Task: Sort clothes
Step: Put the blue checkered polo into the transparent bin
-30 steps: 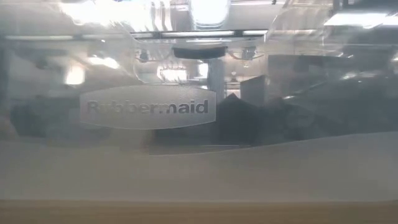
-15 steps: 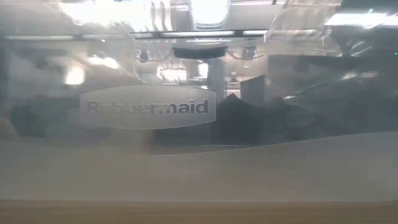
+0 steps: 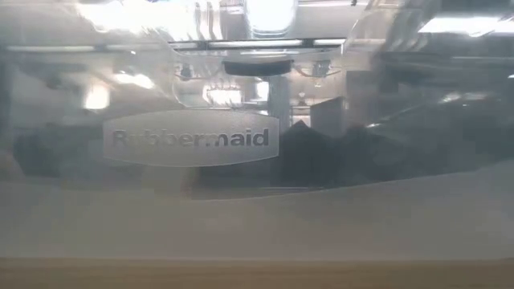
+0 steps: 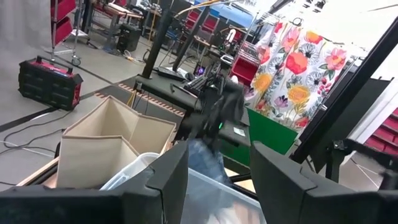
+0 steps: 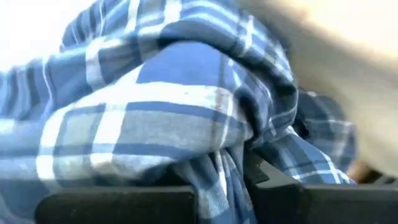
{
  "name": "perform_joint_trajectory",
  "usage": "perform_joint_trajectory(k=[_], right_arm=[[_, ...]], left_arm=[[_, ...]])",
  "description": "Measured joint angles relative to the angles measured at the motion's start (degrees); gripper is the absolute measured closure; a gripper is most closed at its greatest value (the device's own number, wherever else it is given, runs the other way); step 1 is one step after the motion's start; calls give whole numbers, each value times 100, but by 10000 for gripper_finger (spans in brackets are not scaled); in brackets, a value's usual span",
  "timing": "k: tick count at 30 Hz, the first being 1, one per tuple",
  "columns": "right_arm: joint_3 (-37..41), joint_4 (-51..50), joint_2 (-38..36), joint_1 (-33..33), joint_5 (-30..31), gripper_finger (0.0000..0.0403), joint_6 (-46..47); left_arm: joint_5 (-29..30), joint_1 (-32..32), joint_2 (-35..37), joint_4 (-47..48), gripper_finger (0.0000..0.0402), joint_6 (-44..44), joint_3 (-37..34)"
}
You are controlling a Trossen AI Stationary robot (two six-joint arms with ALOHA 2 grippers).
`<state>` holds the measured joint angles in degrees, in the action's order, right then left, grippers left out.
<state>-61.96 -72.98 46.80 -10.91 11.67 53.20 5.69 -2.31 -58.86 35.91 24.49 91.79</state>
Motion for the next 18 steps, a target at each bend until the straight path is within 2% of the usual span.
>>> perform_joint_trajectory(k=[4,8,12,18], right_arm=[[-1473,22,-62,-33,84,380,-519],[-2561,1167,-18,-33,53,380,-1501],[-3142,2699,171,-33,33,380,-2575],[-3614,4330,871,-33,-11,380,-4093]], left_arm=[[0,0,-64,-38,251,0,2],[-2,0,-116,-103,251,0,2],[-2,0,-164,-294,251,0,2],[-2,0,-176,-827,251,-4,2]])
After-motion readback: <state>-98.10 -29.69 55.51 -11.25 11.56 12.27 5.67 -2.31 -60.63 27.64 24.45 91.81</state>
